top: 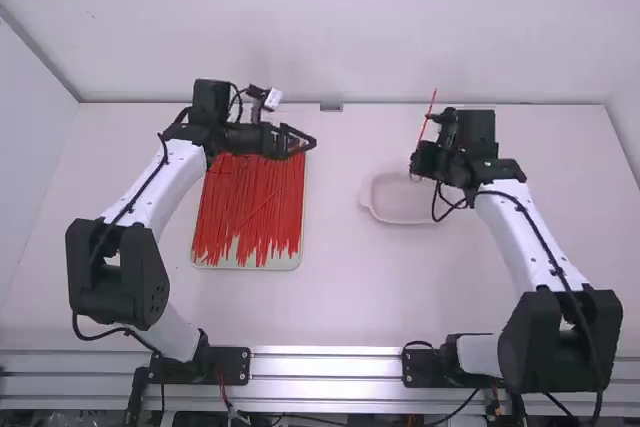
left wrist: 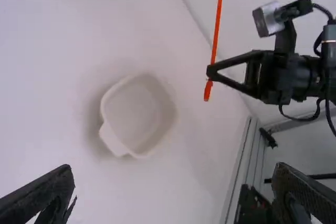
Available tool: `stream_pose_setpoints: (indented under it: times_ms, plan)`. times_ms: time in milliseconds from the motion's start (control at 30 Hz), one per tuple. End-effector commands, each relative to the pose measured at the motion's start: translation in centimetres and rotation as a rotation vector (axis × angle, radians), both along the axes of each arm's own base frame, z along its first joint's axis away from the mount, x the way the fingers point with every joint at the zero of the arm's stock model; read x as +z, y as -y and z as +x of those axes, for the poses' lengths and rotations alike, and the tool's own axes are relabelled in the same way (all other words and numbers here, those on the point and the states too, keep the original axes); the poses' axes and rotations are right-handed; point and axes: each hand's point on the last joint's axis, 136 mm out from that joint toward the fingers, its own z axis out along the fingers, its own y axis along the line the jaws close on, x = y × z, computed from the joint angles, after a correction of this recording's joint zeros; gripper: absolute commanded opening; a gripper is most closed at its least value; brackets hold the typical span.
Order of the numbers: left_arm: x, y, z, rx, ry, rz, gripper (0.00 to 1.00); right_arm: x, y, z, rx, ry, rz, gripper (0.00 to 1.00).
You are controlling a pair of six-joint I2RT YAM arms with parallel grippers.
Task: Fasten the cable tie
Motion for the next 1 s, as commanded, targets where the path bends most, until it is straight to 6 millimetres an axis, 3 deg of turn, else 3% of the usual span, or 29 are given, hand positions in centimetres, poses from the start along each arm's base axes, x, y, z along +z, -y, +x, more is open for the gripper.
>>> stream_pose_setpoints:
  times_ms: [0, 167, 467, 800, 900, 967]
  plan:
    - [0.5, 0.4, -0.3, -0.039, 0.069, 0.017, 0.99, -1.6, 0.8, -0.5, -0.039, -0.01, -0.027, 0.0]
    - [0.0, 0.3, -0.6, -0.04, 0.045, 0.019, 0.99, -4.0, 0.9, -0.7, -0.077, 0.001, -0.004, 0.0]
    - [-3.6, 0.5, -2.0, -0.044, -0.04, -0.001, 0.99, -8.4, 1.3, -0.1, -0.116, -0.033, -0.008, 0.0]
    - [-3.7, 0.9, -2.7, -0.074, -0.053, -0.036, 0.99, -13.4, -0.3, 0.9, -0.101, -0.129, -0.011, 0.0]
    - [-3.8, 0.7, -2.6, -0.062, -0.06, -0.036, 0.99, -13.8, -0.3, 0.7, -0.102, -0.141, -0.029, 0.0]
    - [-3.7, 0.7, -2.5, -0.062, -0.057, -0.038, 0.99, -13.9, -0.4, 0.6, -0.102, -0.143, -0.035, 0.06]
